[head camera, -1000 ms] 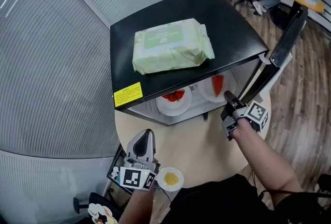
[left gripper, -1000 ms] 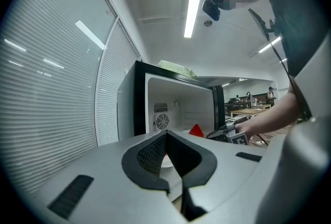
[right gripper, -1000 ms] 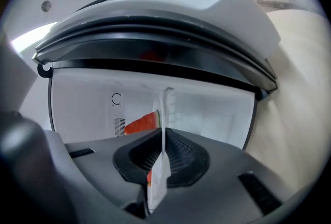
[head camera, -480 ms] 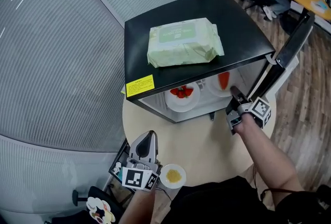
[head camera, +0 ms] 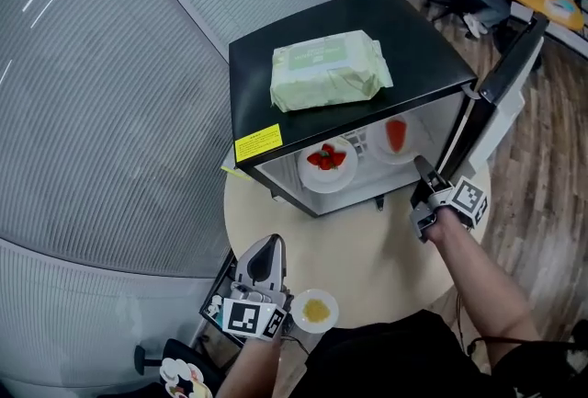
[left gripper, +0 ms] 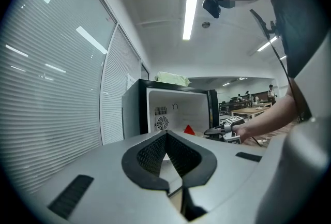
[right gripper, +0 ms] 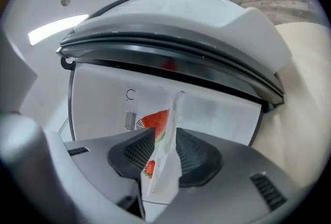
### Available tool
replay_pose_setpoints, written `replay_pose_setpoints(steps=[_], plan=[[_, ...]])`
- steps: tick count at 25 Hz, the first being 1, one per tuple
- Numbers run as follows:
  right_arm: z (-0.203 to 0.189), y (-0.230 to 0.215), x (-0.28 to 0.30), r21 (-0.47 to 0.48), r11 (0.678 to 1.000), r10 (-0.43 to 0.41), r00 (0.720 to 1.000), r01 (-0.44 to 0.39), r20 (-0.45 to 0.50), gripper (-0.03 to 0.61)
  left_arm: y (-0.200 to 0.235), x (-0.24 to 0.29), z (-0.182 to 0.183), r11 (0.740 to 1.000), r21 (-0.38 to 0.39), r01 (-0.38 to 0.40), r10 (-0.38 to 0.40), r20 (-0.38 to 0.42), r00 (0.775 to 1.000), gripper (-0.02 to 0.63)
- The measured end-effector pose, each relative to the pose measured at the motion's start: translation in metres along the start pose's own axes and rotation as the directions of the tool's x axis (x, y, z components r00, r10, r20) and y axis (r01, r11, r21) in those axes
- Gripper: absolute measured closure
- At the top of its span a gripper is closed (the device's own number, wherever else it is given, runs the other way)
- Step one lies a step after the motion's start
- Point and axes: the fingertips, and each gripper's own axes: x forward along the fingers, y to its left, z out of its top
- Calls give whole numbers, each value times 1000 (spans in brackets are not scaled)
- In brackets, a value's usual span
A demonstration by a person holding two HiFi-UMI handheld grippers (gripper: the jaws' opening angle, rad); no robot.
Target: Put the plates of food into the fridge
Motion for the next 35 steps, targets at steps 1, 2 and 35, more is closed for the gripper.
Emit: replay_pose_setpoints(steps=[1, 2, 35], plan=[[-3, 4, -6, 1, 1000, 12, 1000, -12, 6, 472, 2, -2, 0, 1000, 1, 7, -7, 5, 1000, 609], [-8, 9, -12, 3, 1000, 28, 1000, -28, 10, 472, 4, -4, 1, 1000, -1, 14, -14, 13, 1000, 609], [-307, -8, -201, -4, 983, -184, 983, 184, -17, 474, 85, -173, -11, 971, -13, 239, -237, 68, 969, 609]])
